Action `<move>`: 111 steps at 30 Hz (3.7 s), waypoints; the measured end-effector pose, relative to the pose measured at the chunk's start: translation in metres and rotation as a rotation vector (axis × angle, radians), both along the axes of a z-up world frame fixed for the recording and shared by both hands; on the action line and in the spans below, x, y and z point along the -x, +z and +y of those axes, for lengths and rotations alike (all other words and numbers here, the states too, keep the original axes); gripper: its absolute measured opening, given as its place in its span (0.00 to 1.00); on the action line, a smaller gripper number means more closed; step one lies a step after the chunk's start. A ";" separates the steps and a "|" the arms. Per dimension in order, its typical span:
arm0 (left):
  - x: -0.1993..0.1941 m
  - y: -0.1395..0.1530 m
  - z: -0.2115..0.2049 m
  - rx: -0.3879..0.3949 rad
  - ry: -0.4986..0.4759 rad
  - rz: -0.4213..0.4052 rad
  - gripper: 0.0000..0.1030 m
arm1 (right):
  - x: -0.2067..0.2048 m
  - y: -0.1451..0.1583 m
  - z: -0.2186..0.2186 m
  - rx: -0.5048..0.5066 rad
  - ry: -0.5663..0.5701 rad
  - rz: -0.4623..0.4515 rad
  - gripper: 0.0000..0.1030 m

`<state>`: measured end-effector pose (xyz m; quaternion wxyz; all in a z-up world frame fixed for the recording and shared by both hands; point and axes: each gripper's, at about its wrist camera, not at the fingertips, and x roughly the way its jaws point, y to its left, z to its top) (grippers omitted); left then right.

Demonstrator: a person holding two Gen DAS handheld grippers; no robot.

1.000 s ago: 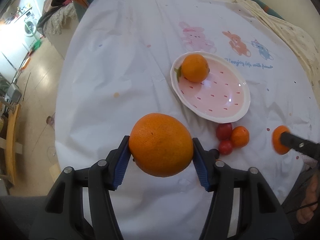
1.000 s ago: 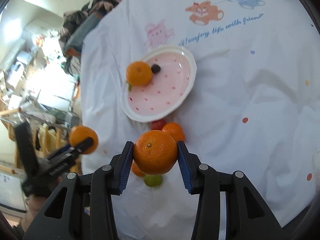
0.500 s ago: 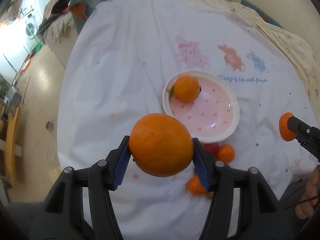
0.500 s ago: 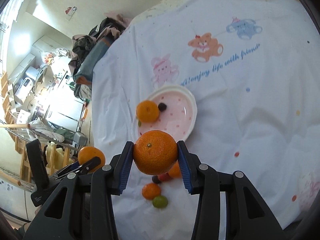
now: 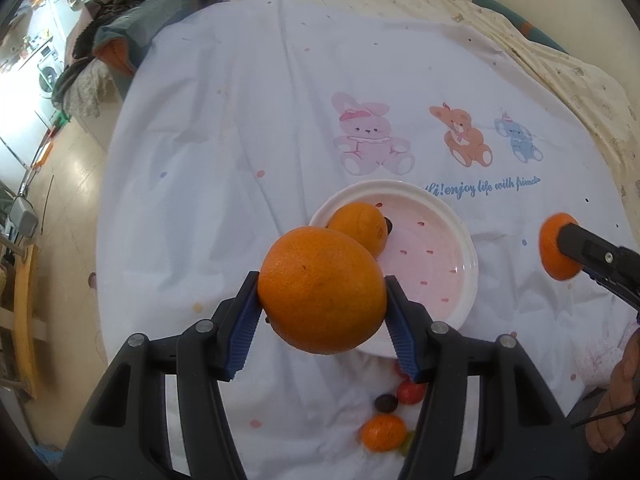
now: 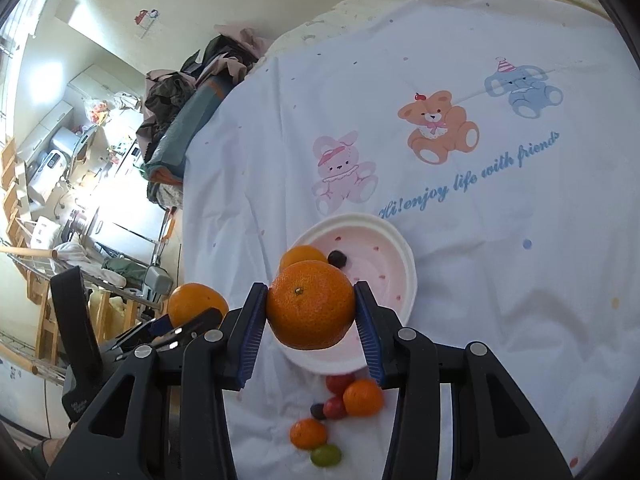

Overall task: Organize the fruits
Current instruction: 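Carry orange and tangerine over the pink plate and open both tools to release, then lift both open tools away from the plate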

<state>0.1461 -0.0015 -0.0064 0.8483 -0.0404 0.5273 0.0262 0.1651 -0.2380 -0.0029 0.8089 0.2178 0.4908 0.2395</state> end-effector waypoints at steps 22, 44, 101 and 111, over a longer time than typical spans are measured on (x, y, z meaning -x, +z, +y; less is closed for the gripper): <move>-0.032 -0.065 0.002 0.106 -0.010 0.150 0.54 | -0.071 -0.082 0.022 0.066 0.063 0.144 0.44; -0.033 -0.088 -0.025 0.101 -0.099 0.200 0.91 | -0.073 -0.111 0.017 0.100 0.033 0.250 0.47; 0.083 0.007 0.012 0.126 -0.030 0.026 0.91 | 0.081 -0.015 -0.013 0.081 0.037 0.026 0.71; 0.080 -0.012 0.025 0.050 0.028 0.003 0.91 | 0.092 -0.048 -0.006 0.134 0.028 0.143 0.71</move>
